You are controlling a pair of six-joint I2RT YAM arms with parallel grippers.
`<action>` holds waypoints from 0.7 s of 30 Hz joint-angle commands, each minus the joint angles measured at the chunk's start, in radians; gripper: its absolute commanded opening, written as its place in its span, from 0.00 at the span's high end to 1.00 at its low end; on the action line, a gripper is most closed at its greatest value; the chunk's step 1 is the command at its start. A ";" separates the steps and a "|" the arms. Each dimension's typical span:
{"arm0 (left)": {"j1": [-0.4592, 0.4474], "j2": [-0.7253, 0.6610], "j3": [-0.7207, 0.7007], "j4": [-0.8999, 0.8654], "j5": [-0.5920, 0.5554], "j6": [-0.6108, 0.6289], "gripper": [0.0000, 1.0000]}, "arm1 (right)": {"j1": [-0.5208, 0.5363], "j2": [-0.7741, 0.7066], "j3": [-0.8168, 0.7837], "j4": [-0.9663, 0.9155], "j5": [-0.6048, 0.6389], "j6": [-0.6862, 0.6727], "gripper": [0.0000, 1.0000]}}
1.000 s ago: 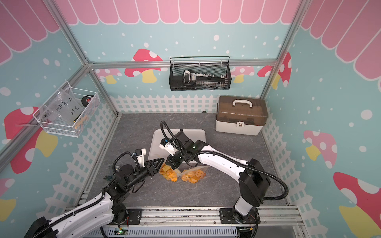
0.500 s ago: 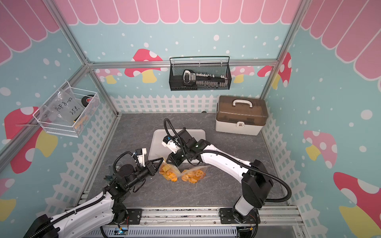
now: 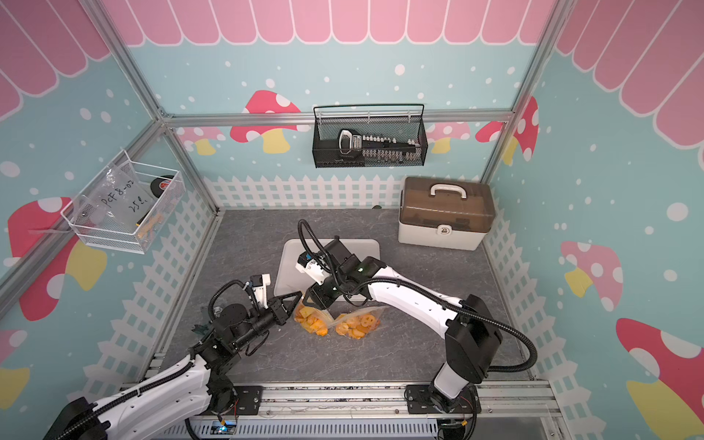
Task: Pour cookies out of the ziploc bag
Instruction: Open the ziploc bag at the center of the board.
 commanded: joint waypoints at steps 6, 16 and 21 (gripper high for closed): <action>-0.003 -0.013 0.024 0.002 0.010 -0.003 0.98 | 0.033 0.036 0.061 -0.092 0.112 -0.028 0.60; -0.004 -0.020 0.033 -0.014 0.013 -0.004 0.97 | 0.061 0.058 0.096 -0.141 0.210 -0.027 0.65; -0.003 -0.033 0.035 -0.029 0.011 -0.001 0.97 | 0.076 0.074 0.115 -0.164 0.256 -0.026 0.68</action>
